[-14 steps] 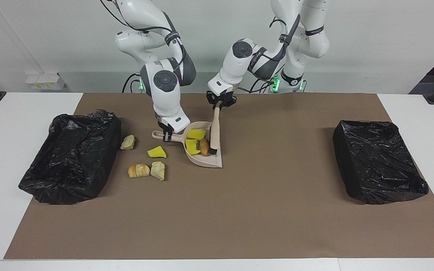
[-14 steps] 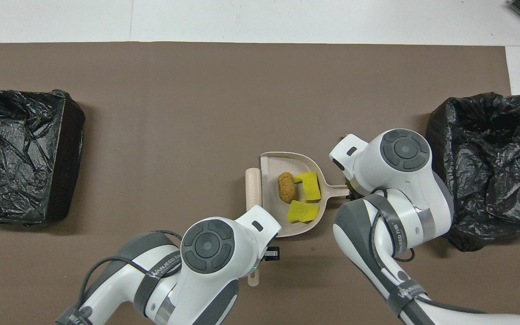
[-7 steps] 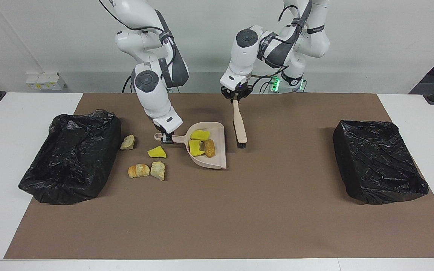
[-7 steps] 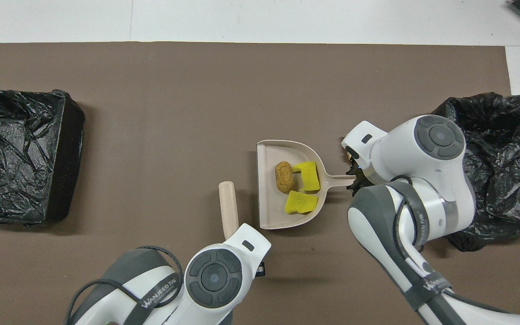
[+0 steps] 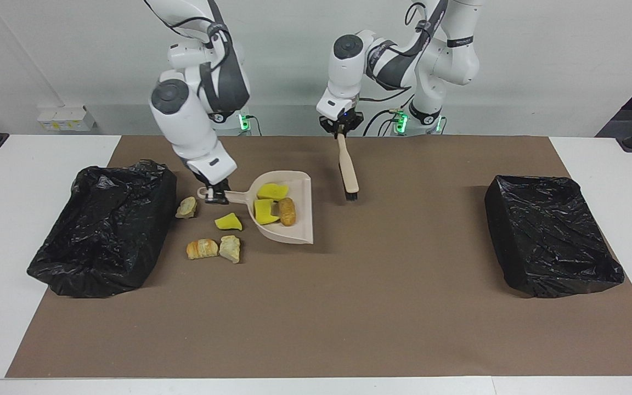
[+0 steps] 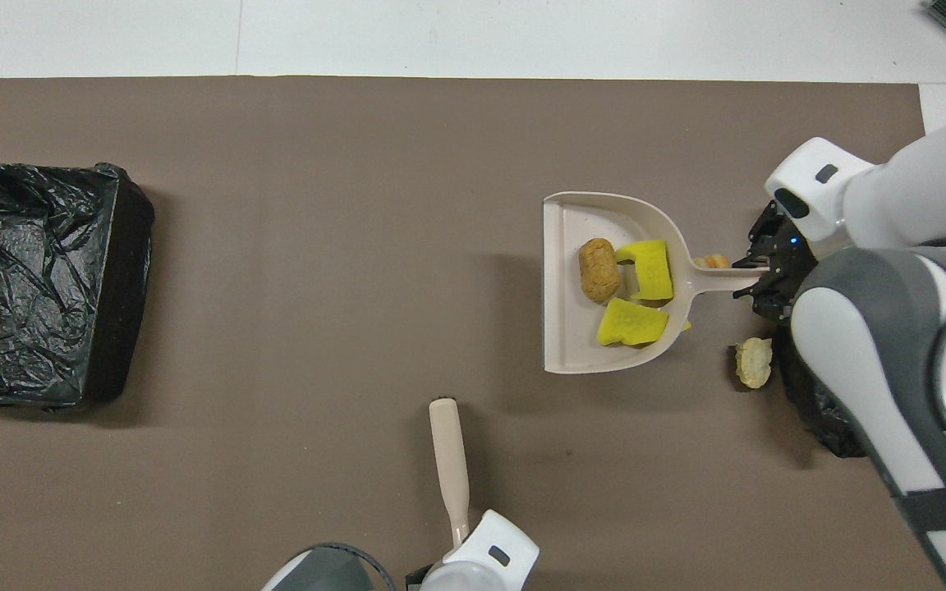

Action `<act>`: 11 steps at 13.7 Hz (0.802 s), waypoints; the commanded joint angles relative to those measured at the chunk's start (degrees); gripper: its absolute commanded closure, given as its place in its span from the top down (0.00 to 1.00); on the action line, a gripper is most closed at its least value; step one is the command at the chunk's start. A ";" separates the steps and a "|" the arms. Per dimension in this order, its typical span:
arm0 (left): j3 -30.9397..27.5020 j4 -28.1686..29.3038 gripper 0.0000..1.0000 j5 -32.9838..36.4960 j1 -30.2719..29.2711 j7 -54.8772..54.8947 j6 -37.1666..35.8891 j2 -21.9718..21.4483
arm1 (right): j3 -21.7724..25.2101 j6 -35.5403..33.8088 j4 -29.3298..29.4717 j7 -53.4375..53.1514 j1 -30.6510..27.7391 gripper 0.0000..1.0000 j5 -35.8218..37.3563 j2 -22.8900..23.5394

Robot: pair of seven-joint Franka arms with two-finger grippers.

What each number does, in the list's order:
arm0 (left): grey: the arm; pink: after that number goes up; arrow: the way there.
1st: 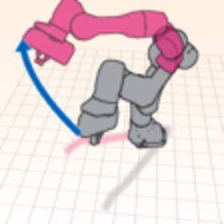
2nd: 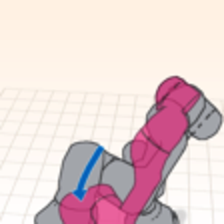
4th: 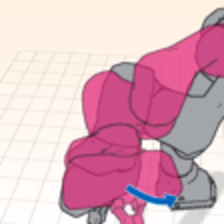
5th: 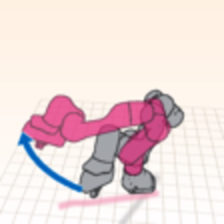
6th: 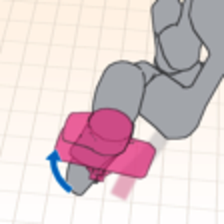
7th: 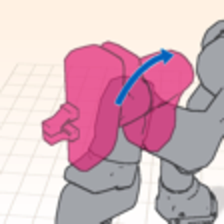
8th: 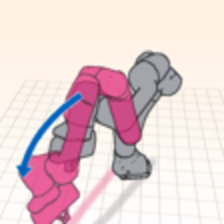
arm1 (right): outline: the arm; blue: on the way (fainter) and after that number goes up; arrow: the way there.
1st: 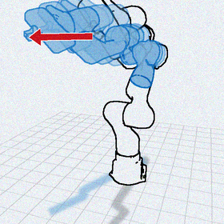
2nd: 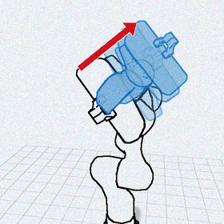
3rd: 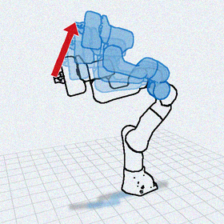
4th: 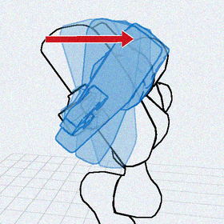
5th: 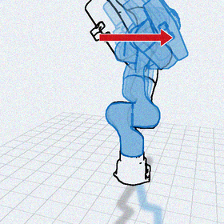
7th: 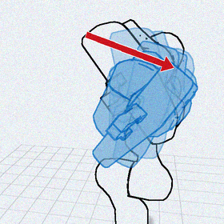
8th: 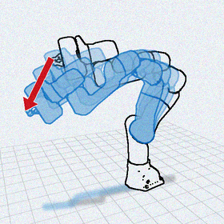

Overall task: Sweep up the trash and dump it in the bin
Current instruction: 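Lift the loaded dustpan with the right gripper over the nearby bin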

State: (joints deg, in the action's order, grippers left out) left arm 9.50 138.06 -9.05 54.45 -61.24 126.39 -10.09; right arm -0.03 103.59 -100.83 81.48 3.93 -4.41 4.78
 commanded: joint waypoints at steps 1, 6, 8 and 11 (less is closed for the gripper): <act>-0.80 1.60 0.00 1.22 3.98 -2.39 3.16 0.77 | -0.32 -2.95 3.44 2.02 -4.01 0.00 -0.77 -0.04; -0.80 1.25 0.00 1.14 6.37 -3.89 5.37 5.61 | -0.23 -5.58 7.57 6.05 -10.77 0.00 2.30 0.58; -0.80 0.28 0.00 1.14 4.88 -3.01 4.66 5.44 | -0.23 -6.47 8.72 8.86 -14.64 0.00 3.09 0.75; -0.80 0.37 0.06 1.05 4.70 -3.01 4.57 5.44 | -0.23 -6.39 9.42 14.66 -20.53 0.00 5.55 0.75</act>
State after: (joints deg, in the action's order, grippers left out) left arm 8.75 138.64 -9.01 59.48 -63.92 131.02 -4.94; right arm 0.35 98.70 -93.46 92.84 -13.38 -0.13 4.85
